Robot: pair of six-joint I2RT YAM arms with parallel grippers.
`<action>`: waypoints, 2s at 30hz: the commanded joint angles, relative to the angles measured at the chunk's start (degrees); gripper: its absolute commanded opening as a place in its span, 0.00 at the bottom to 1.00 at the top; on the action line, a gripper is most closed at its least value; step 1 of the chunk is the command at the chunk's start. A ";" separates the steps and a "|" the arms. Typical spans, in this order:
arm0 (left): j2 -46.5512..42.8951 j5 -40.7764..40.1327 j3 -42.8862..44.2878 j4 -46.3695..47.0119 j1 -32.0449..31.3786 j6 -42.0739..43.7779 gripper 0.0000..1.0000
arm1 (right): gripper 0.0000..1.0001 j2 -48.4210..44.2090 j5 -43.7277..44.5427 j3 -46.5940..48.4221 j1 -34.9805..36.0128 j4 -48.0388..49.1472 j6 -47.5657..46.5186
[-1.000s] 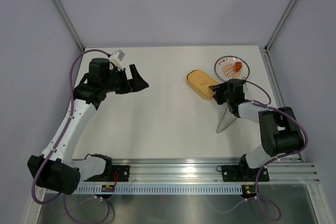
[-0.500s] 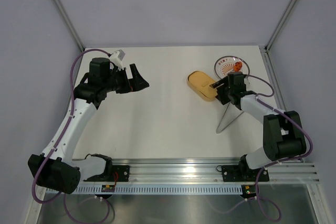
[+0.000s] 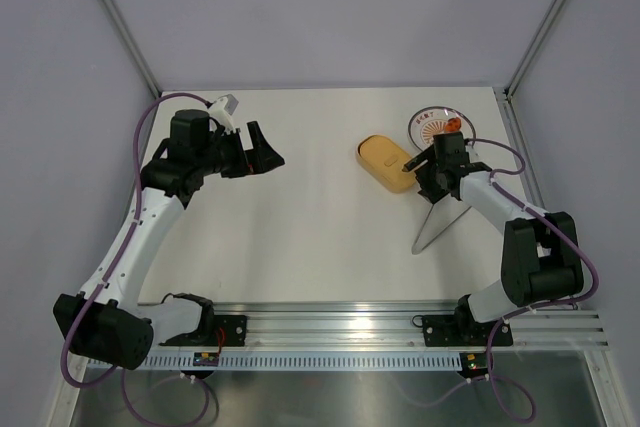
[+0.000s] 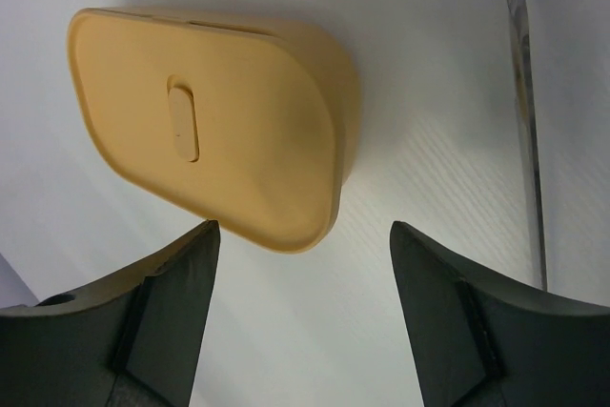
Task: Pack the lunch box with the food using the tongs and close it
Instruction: Close the box lid on the packing box.
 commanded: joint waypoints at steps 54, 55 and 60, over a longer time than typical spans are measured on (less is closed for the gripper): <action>2.28 1.83 -0.82 3.39 0.23 -0.43 0.99 | 0.74 13.70 -12.72 13.32 0.22 4.25 -11.78; 2.28 1.92 -0.91 3.48 0.23 -0.52 0.99 | 0.74 12.91 -12.46 13.32 0.13 3.90 -11.96; 2.19 2.01 -1.00 3.57 0.23 -0.52 0.99 | 0.66 11.41 -9.30 12.88 0.22 1.88 -13.28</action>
